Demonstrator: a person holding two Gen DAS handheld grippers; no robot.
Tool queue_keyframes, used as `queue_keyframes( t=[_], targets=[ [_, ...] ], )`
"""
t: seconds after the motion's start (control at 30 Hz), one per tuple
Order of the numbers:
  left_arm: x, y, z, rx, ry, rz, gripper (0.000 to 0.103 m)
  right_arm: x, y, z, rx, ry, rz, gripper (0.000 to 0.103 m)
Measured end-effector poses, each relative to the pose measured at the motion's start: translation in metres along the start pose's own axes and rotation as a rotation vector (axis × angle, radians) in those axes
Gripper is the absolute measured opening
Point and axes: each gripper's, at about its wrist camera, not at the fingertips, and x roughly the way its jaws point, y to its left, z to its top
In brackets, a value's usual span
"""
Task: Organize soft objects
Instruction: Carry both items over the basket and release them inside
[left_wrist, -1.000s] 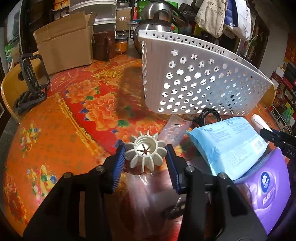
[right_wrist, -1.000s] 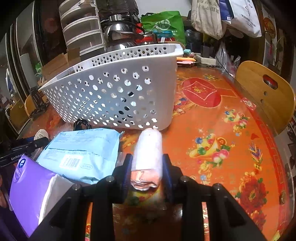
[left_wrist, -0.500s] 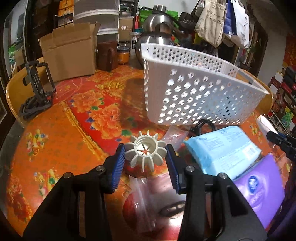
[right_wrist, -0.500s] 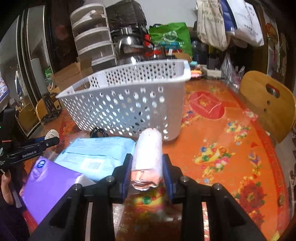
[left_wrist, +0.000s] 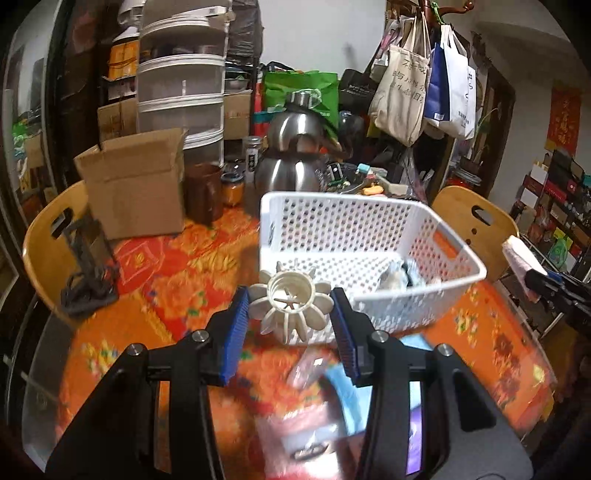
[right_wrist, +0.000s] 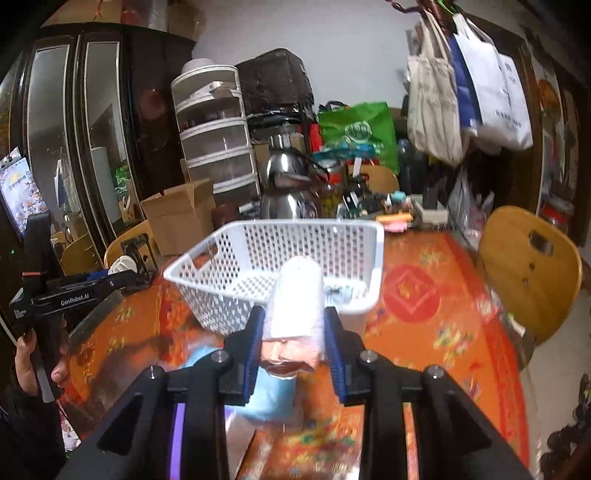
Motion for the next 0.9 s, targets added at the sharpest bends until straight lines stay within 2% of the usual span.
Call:
queue_keyframes(
  t=[0.07,0.17,0.27,0.43,0.63,0.83,0.87,0.9],
  targets=[
    [0.009,-0.002,0.016,0.005,0.001,0.008,0.041,0.009,0.003,0.013,-0.032,-0.003,-0.019,0.030],
    [0.028,-0.008,0.041,0.015,0.016,-0.019,0.041,0.031,-0.002,0.034,-0.029,0.011,0.009,0.030],
    [0.052,-0.019,0.062,0.041,0.027,-0.008,0.041,0.054,-0.006,0.049,-0.049,0.008,-0.031,0.030],
    [0.104,-0.031,0.084,0.038,0.107,-0.001,0.041,0.106,-0.018,0.068,-0.049,0.081,-0.086,0.030],
    [0.141,-0.044,0.087,0.079,0.171,0.012,0.041,0.152,-0.037,0.062,-0.016,0.173,-0.115,0.030],
    [0.152,-0.046,0.080,0.086,0.187,0.007,0.042,0.167,-0.036,0.057,-0.030,0.198,-0.131,0.031],
    [0.154,-0.046,0.078,0.084,0.190,0.012,0.045,0.168,-0.034,0.057,-0.033,0.202,-0.135,0.031],
    [0.153,-0.047,0.076,0.085,0.191,0.012,0.055,0.169,-0.033,0.057,-0.032,0.205,-0.137,0.031]
  ],
)
